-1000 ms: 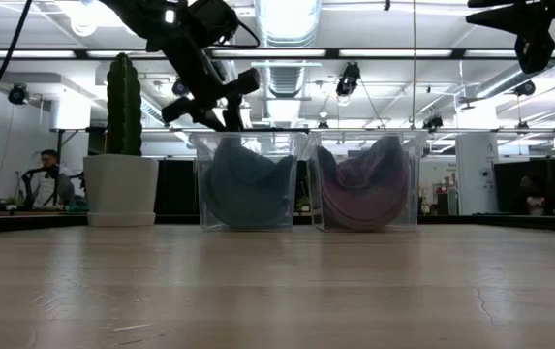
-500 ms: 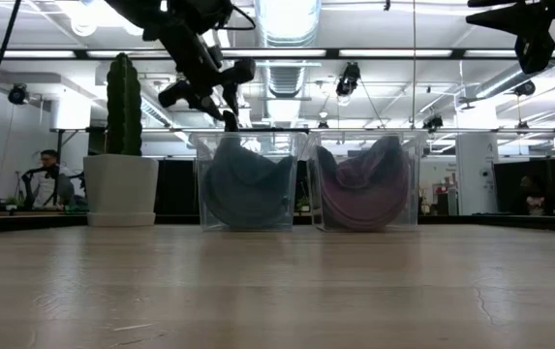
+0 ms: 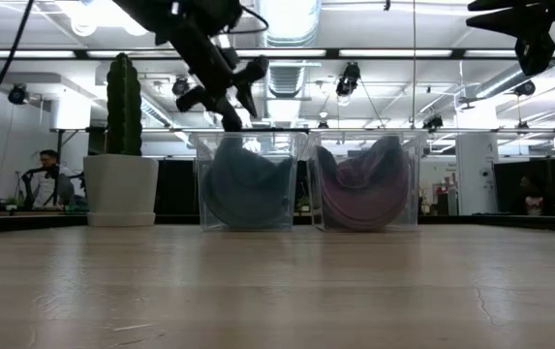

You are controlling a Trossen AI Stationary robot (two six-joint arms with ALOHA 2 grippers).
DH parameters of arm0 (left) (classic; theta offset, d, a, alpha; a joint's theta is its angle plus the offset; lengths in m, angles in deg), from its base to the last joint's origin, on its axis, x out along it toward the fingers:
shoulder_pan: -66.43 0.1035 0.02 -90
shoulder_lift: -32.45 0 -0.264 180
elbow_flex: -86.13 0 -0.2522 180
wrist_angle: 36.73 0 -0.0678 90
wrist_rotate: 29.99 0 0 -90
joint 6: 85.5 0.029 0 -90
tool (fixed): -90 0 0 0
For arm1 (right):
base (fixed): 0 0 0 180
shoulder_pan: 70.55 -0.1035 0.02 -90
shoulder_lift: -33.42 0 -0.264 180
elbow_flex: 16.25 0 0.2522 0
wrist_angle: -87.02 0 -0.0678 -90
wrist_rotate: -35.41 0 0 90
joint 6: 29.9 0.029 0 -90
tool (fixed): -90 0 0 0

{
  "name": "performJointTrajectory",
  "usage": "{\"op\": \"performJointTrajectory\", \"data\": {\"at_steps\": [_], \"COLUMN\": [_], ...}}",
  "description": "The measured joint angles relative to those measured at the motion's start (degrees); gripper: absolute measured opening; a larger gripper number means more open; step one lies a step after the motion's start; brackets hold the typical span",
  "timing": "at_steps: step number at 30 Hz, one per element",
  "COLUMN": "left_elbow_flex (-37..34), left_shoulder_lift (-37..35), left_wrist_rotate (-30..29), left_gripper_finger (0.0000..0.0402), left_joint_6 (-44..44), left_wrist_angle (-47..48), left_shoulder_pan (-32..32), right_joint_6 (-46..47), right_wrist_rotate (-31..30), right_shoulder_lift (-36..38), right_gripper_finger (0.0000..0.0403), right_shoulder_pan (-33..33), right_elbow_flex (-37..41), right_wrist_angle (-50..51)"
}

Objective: Pick & Place hat
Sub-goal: Put the black cap into the left transparent bin, then return to Home Position

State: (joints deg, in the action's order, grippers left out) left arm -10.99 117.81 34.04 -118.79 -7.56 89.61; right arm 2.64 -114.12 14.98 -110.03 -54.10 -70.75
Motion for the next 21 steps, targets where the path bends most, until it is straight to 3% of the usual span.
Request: {"op": "performJointTrajectory", "data": {"at_steps": [9,21], "left_elbow_flex": [1.3,5.3], "left_shoulder_lift": [5.8,5.1], "left_wrist_rotate": [0.9,0.8], "left_gripper_finger": [0.016,0.016], "left_joint_6": [-1.6,-1.0], "left_wrist_angle": [6.8,11.1], "left_shoulder_pan": [1.4,1.7], "right_joint_6": [0.3,0.5], "right_wrist_rotate": [0.0,-0.1], "right_shoulder_lift": [0.0,0.0], "right_gripper_finger": [0.0086,0.0078], "right_shoulder_pan": [0.0,0.0], "right_elbow_flex": [0.0,0.0], "right_wrist_angle": [0.1,0.1]}}
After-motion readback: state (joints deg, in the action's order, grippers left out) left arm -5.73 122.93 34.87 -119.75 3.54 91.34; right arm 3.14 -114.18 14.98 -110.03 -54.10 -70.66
